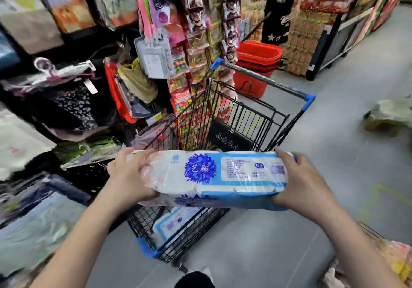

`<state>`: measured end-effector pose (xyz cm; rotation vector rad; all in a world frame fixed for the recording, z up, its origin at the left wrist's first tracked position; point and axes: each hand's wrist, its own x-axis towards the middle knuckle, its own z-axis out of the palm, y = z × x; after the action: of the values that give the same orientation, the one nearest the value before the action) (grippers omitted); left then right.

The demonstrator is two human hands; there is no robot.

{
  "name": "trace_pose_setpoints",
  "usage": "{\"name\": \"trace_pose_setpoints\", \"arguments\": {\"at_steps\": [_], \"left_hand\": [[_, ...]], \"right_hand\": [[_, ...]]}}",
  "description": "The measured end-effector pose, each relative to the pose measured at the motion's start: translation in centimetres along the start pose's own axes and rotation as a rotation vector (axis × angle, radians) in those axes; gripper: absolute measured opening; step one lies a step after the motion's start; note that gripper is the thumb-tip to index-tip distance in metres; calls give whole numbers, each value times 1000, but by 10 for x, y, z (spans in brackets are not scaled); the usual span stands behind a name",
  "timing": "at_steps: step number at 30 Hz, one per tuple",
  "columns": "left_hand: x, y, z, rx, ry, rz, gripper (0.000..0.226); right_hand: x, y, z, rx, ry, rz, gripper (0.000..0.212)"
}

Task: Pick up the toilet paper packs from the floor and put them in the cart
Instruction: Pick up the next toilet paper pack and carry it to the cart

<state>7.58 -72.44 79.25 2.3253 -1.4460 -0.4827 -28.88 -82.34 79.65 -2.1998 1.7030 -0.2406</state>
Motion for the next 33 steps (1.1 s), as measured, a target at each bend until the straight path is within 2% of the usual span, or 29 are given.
{"name": "trace_pose_setpoints", "arguments": {"at_steps": [4,13,26,33], "left_hand": [[19,-6,0,-60,66,-74,97],[64,-44,7,-73,101,-219,106],[92,-94,56,-45,114,-442,111],[100,-98,93,-84,67,-641,106]], "right_hand": [[49,-14,-1,-32,-39,-77,115],[151,-56,17,-121,-130,-216,118],[260,-82,95,-201,-308,-418,129],[307,-84,148,-249,-392,-491,131]]}}
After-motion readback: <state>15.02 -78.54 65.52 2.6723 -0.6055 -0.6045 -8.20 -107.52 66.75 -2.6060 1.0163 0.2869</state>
